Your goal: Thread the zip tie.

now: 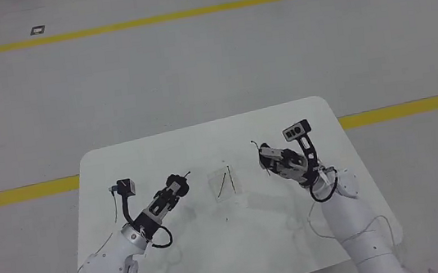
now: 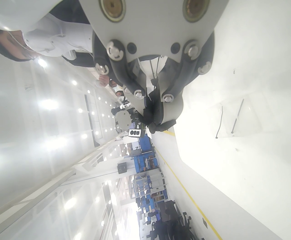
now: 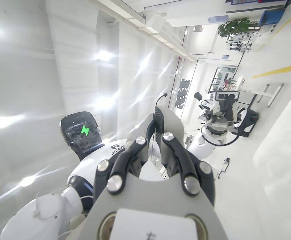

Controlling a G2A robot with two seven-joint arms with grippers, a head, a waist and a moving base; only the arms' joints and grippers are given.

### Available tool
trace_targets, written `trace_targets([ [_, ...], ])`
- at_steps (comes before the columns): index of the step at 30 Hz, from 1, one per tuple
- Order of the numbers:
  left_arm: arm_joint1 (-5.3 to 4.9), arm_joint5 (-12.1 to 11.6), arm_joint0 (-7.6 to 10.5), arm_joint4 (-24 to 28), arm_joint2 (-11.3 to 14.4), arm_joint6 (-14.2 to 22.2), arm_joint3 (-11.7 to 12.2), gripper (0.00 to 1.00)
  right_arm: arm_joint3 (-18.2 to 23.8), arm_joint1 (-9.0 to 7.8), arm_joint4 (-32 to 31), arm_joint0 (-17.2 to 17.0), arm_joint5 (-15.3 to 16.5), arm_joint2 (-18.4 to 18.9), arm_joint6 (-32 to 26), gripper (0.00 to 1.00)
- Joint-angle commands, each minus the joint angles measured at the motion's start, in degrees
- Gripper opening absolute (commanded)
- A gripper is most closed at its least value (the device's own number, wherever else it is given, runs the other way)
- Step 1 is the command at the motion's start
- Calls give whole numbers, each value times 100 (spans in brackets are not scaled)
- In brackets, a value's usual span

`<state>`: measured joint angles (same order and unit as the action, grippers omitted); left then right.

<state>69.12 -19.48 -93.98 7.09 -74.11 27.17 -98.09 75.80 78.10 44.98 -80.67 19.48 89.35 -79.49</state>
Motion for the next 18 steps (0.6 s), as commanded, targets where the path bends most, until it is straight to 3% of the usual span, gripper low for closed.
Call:
trace_targets([
  [1,0,0,0,0,0,0,0,0,17,16,-32,-4,0,21,17,0],
  [10,0,0,0,0,0,0,0,0,17,16,-32,-4,0,21,17,0],
  [18,15,236,33,11,215,-279,-37,0,511,112,-377,-104,0,140,716,0],
])
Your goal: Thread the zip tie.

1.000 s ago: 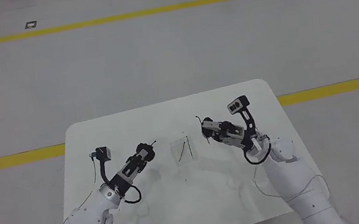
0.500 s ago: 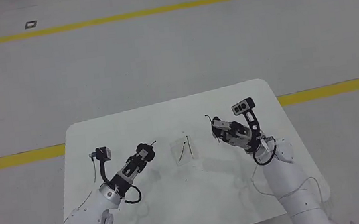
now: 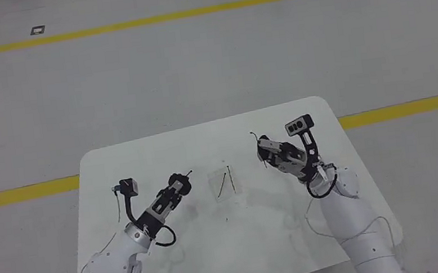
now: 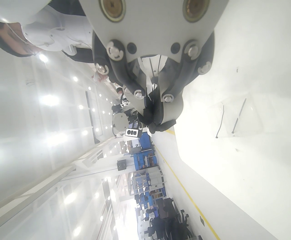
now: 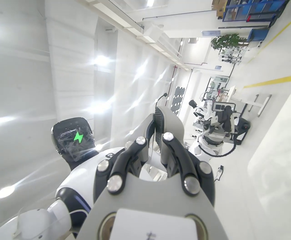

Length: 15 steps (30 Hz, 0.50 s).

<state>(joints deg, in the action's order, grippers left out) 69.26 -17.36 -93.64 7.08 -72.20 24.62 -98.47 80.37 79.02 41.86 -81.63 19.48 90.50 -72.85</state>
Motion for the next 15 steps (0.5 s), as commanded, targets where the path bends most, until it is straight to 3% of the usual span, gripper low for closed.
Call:
trace_targets([
  [1,4,56,-1,39,55,-63,2,0,128,60,-169,-27,0,51,136,0],
  [6,20,82,22,72,175,-314,39,0,508,275,-897,-130,0,93,674,0],
  [12,43,43,51,-76,334,-701,80,0,949,548,-2340,-342,0,-94,1742,0],
  [15,46,-19,73,-154,362,-759,65,0,961,603,-2457,-386,0,-171,1918,0],
])
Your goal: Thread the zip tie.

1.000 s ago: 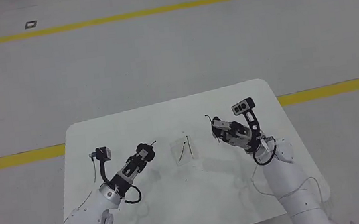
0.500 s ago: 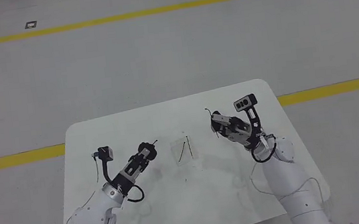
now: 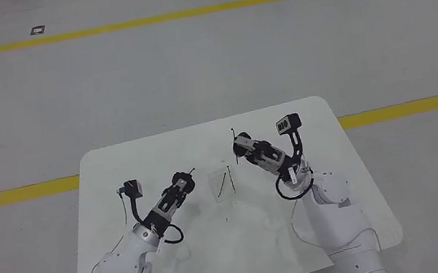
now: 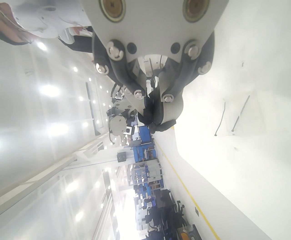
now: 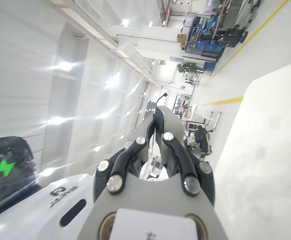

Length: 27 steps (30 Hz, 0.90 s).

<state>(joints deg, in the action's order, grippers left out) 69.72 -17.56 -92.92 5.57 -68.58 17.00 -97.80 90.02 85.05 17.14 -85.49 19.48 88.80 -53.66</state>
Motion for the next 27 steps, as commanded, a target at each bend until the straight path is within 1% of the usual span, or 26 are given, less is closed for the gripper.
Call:
trace_targets([
  [1,0,1,1,-4,0,3,-2,0,-5,1,15,0,0,-2,-2,0],
  [9,0,1,1,-4,0,3,-2,0,-5,1,15,0,0,-2,-2,0],
  [11,8,12,2,59,35,-59,12,0,31,-1,-34,-1,0,-13,58,0],
  [13,22,-122,17,133,117,-98,79,0,112,10,-107,-78,0,-120,360,0],
  [14,30,-192,19,206,146,-130,124,0,200,10,-283,-84,0,-134,504,0],
  [16,45,-192,54,351,194,-148,149,0,284,35,-364,-158,0,-237,803,0],
  [17,52,-192,66,452,211,-130,153,0,376,44,-547,-176,0,-282,965,0],
  [19,62,-192,67,614,211,-47,135,0,461,67,-745,-232,0,-382,1229,0],
  [21,70,-192,62,749,158,79,107,0,513,84,-964,-245,0,-483,1402,0],
  [24,94,-192,35,907,50,376,-5,0,550,99,-1217,-266,0,-611,1604,0],
  [27,137,-192,-16,814,-99,494,-50,0,565,101,-1502,-267,0,-700,1850,0],
])
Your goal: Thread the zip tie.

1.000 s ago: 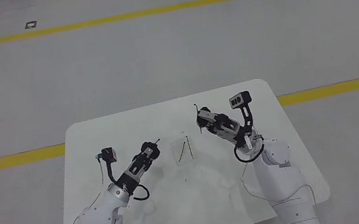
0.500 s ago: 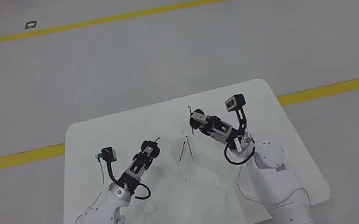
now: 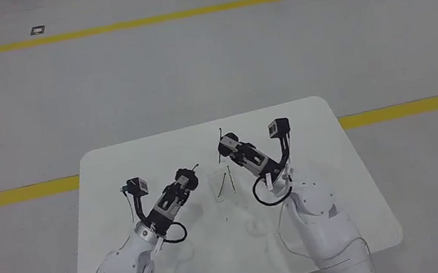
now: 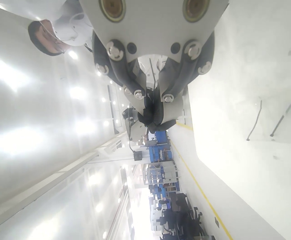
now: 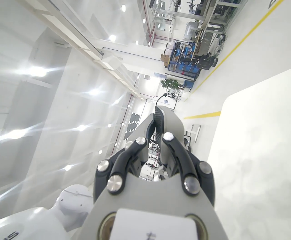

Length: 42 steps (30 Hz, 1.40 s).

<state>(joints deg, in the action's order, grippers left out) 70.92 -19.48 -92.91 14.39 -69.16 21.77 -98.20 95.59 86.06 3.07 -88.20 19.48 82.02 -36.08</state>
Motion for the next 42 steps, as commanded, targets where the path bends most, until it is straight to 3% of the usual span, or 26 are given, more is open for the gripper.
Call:
trace_targets([
  [1,38,0,-26,-60,-59,34,-35,0,11,-3,-210,3,0,-42,193,0],
  [4,108,0,-50,-61,-121,152,-38,0,37,-12,-387,-11,0,-111,492,0],
  [16,112,0,-60,86,-42,208,40,0,85,-22,-462,-18,0,-125,590,0],
  [24,127,0,-215,215,-75,497,-104,0,308,-97,-1370,-77,0,-375,1223,0],
  [30,191,0,-294,526,-197,579,-220,0,269,-189,-1525,-63,0,-646,1554,0],
  [37,317,0,-309,775,-417,1111,-311,0,262,-365,-1478,-82,0,-828,1820,0],
  [42,449,0,-293,805,-639,1577,-192,0,313,-473,-1151,-81,0,-889,1901,0],
])
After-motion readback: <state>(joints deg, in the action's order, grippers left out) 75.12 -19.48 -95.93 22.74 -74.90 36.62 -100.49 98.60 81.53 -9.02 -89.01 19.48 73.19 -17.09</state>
